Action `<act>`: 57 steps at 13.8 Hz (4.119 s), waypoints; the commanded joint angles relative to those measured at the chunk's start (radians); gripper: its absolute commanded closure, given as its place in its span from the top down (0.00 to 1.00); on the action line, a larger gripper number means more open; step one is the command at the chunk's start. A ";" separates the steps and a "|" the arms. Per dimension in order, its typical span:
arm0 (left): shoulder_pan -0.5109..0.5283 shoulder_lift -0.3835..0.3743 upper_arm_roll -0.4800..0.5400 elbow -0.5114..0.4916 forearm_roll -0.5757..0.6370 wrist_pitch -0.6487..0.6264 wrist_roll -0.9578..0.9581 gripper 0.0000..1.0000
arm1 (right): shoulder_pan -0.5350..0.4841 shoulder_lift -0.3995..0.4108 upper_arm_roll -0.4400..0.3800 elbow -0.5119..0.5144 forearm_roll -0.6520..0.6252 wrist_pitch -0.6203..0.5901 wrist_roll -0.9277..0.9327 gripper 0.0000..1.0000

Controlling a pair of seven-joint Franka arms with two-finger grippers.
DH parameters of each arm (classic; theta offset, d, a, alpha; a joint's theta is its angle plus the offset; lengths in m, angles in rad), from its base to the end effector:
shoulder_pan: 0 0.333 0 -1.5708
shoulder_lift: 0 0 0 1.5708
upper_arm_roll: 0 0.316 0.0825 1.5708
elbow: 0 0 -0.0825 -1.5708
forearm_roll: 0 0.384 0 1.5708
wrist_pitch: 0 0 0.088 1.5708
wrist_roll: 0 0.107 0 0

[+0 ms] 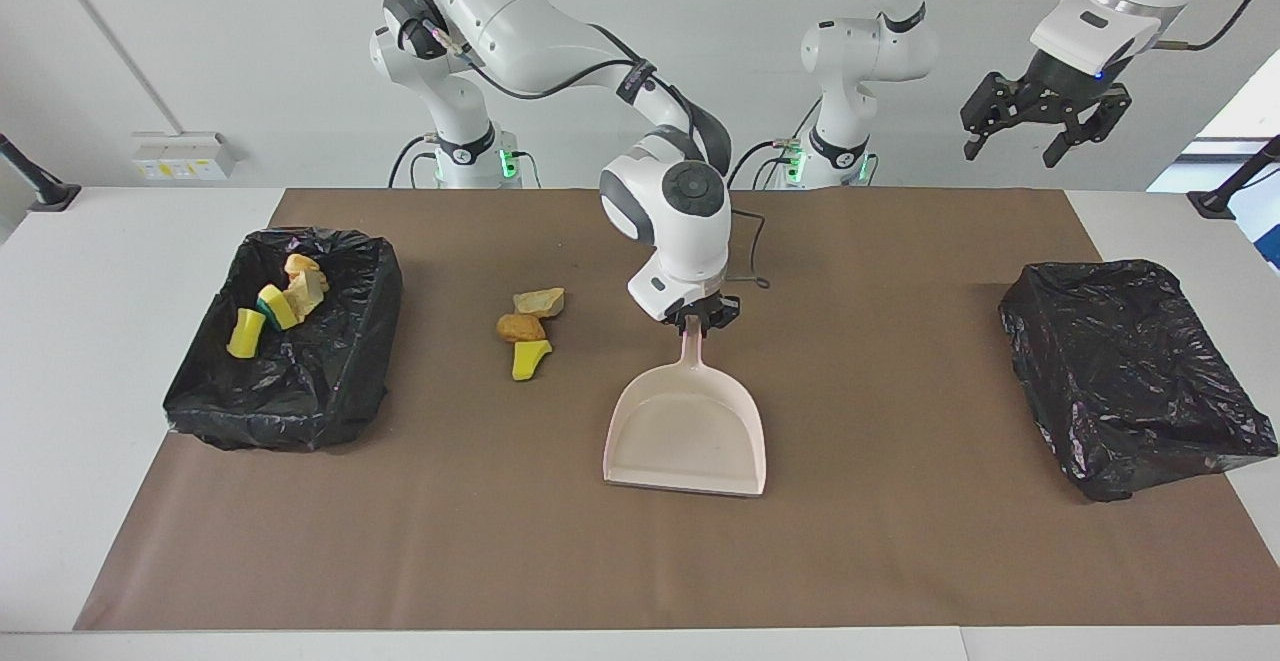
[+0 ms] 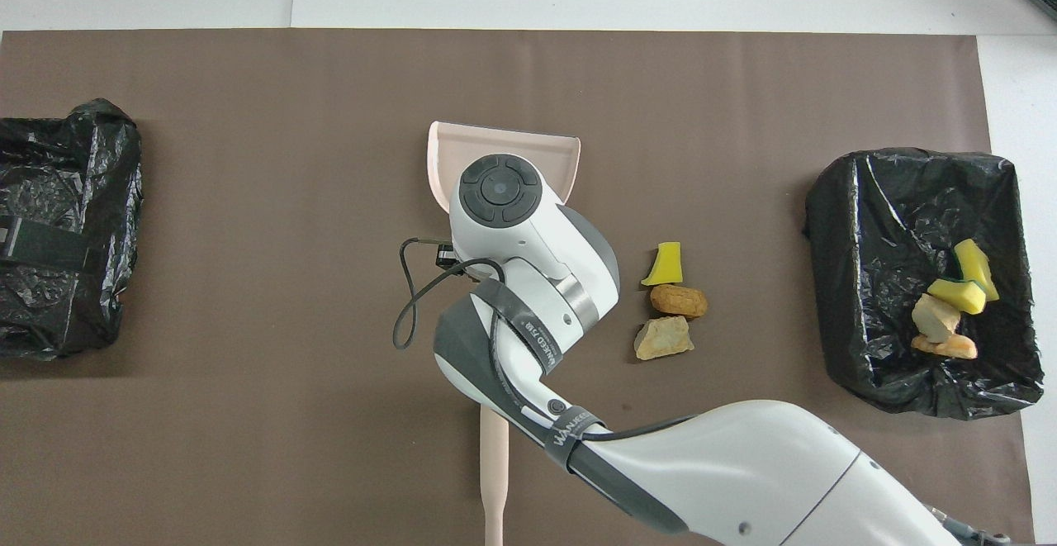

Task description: Sweep and dump trash in bin

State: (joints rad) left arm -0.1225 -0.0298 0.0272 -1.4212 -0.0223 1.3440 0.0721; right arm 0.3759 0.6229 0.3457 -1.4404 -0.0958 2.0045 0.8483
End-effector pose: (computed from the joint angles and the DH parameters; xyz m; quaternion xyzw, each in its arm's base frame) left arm 0.5164 -0.0519 0.6900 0.9960 -0.0858 -0.0238 0.0110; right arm 0.5655 0.4301 0.3399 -0.9958 0.0715 0.0480 0.0322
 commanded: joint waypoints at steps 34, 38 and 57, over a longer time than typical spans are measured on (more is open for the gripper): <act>-0.413 0.355 -0.030 -0.148 0.007 0.602 -0.409 1.00 | 0.202 -0.770 0.015 -0.824 0.419 -0.057 0.110 1.00; -0.462 0.373 -0.030 -0.269 0.007 0.768 -0.422 1.00 | 0.287 -0.770 0.015 -0.912 0.478 0.083 0.150 1.00; -0.499 0.430 -0.029 -0.275 0.013 0.790 -0.496 0.00 | 0.367 -0.723 0.015 -1.009 0.490 0.304 0.153 1.00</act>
State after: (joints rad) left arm -0.6212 0.4350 -0.0104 -1.6920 -0.0227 2.1789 -0.4274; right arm 0.7357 -0.1110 0.3644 -2.4368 0.3727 2.2689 0.9917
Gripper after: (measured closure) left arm 0.678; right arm 0.000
